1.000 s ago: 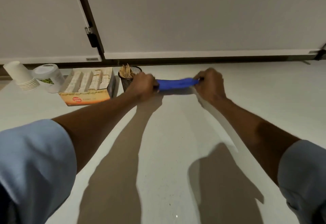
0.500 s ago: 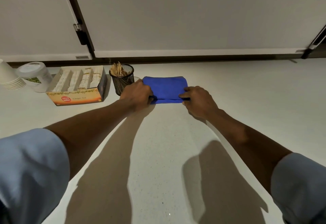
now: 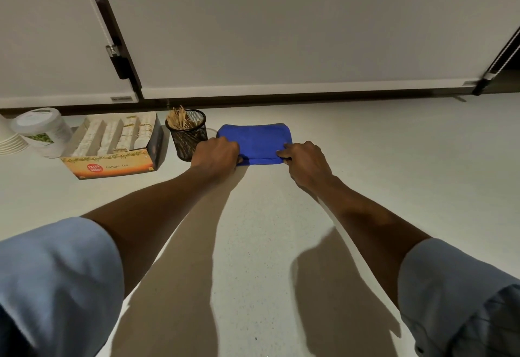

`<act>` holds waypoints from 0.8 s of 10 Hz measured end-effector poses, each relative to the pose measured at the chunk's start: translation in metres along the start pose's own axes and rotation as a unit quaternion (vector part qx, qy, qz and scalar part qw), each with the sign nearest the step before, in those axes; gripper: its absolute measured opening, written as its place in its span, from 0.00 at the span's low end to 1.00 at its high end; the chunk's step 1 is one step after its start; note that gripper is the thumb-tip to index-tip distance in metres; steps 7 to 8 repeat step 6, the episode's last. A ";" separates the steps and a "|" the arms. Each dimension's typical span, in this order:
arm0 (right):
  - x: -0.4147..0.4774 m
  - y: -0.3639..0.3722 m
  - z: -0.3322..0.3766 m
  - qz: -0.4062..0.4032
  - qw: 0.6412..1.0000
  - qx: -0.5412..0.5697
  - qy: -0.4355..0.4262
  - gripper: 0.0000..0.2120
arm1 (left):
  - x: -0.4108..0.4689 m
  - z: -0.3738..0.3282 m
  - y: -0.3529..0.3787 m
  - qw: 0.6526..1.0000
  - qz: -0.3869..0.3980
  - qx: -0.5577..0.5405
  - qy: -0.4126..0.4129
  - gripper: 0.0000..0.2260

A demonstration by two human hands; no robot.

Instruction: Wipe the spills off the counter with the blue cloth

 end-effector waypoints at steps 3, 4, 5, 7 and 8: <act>-0.011 0.006 0.009 0.061 0.997 -0.041 -0.007 0.21 | -0.011 0.003 0.010 0.992 0.090 -0.086 0.015 0.16; -0.024 0.008 0.015 0.116 0.990 -0.082 -0.005 0.28 | -0.024 0.002 0.009 0.984 0.144 -0.100 0.041 0.20; -0.040 -0.002 0.022 0.111 0.989 -0.096 -0.001 0.29 | -0.038 0.004 0.005 0.981 0.169 -0.071 0.064 0.24; -0.052 -0.019 0.031 0.087 0.990 -0.107 -0.001 0.26 | -0.057 0.008 -0.001 0.975 0.202 -0.039 0.081 0.24; -0.052 -0.019 0.031 0.087 0.990 -0.107 -0.001 0.26 | -0.057 0.008 -0.001 0.975 0.202 -0.039 0.081 0.24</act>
Point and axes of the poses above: each hand's wrist, its own x-axis towards the middle knuckle, its own y-axis out of the palm, z = x × y, the point moved 10 cm from there along x, towards the middle knuckle, and after that the axes turned 9 degrees about -z, right-handed, at the moved point
